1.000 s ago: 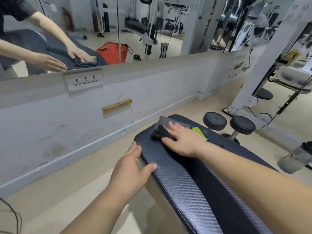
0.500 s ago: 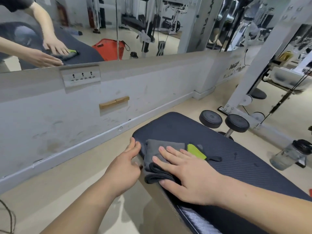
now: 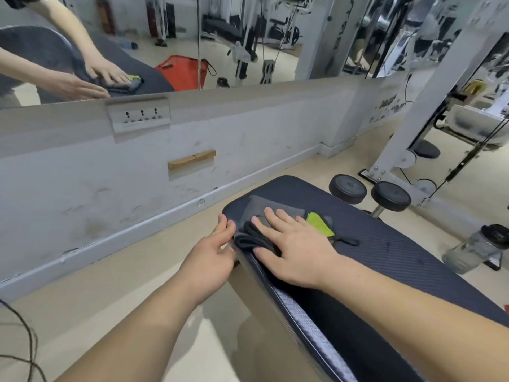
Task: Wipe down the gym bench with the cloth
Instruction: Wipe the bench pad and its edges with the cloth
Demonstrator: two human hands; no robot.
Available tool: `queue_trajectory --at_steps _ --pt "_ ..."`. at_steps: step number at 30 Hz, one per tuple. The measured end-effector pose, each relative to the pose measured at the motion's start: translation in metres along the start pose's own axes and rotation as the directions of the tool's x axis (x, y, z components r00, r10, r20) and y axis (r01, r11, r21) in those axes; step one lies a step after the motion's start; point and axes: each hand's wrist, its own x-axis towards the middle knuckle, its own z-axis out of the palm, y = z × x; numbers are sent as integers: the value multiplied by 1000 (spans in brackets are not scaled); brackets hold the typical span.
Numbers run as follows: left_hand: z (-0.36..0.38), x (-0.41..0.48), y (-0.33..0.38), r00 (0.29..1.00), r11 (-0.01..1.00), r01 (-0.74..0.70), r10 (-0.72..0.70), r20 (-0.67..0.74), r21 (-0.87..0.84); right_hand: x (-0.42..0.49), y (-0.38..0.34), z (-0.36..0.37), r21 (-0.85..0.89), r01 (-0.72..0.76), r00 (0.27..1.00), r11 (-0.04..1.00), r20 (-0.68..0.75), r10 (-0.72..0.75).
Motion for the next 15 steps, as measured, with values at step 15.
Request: queue_trajectory --at_steps 15 --pt "-3 -8 10 996 994 74 -77 -36 -81 100 31 -19 83 -235 966 969 135 222"
